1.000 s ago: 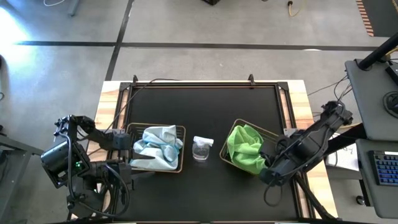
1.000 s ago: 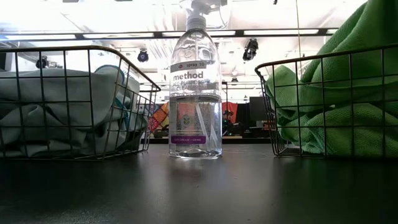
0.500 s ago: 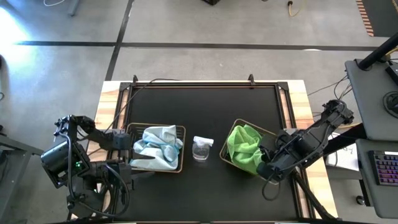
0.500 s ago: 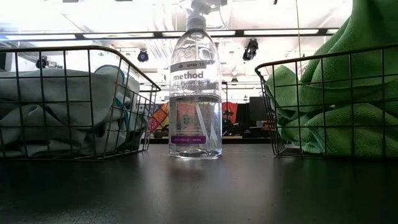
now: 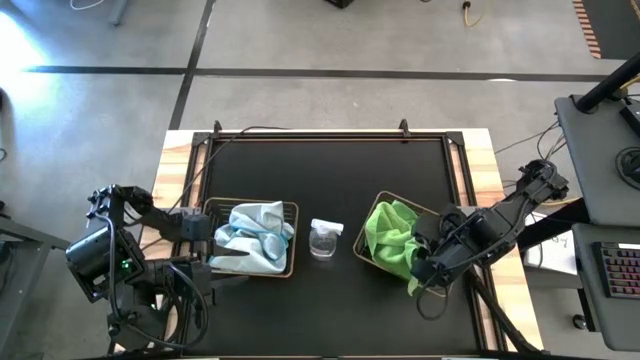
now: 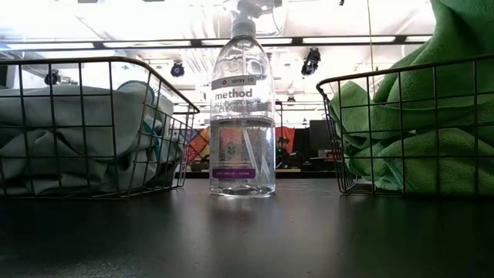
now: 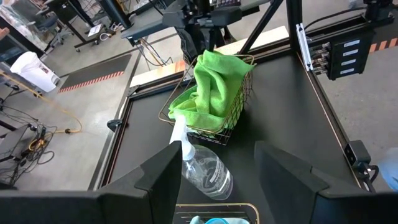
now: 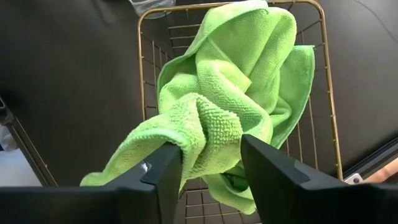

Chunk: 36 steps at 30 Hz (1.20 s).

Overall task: Sort microfiber towel by color & place in baskets
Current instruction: Put the green microfiber towel into the right wire basket

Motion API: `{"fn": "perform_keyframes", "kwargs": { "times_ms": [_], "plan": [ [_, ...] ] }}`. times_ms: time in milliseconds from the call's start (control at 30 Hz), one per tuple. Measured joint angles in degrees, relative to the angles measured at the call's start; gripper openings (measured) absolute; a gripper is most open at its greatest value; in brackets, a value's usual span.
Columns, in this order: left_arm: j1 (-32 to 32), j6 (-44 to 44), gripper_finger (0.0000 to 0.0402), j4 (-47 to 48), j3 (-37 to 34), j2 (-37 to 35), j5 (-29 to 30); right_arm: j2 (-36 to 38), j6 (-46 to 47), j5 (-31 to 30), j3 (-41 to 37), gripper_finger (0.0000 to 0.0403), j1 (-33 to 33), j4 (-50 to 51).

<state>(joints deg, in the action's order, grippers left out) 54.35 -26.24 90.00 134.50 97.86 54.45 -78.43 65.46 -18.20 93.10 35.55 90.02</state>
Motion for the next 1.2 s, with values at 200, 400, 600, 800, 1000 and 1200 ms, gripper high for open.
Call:
{"fn": "perform_keyframes", "kwargs": {
  "times_ms": [200,400,600,800,1000,1200],
  "plan": [
    [0.0,0.0,0.0185,0.02,0.0,0.0,-0.01,0.0,-6.09,-0.97,-0.02,0.016,0.02,-0.01],
    [-0.01,0.0,0.0185,0.02,0.0,0.0,-0.01,0.01,-12.47,-11.45,-0.02,0.0158,-0.22,0.0],
    [-0.01,0.0,0.0185,0.0,0.0,0.0,-0.01,0.97,-14.41,-13.38,-0.02,0.0161,-2.49,-0.01],
    [-0.02,0.0,0.0185,0.02,0.0,0.0,-0.01,4.06,-13.5,-13.34,-0.04,0.0161,-5.2,0.01],
    [-0.02,0.0,0.0185,0.02,0.0,0.0,-0.01,6.73,-9.28,-13.37,-0.04,0.016,-7.22,0.04],
    [-0.02,-0.67,0.0185,0.02,0.0,0.0,-0.01,6.93,-13.0,-11.19,-0.03,0.016,-7.47,0.0]
  ]
}}
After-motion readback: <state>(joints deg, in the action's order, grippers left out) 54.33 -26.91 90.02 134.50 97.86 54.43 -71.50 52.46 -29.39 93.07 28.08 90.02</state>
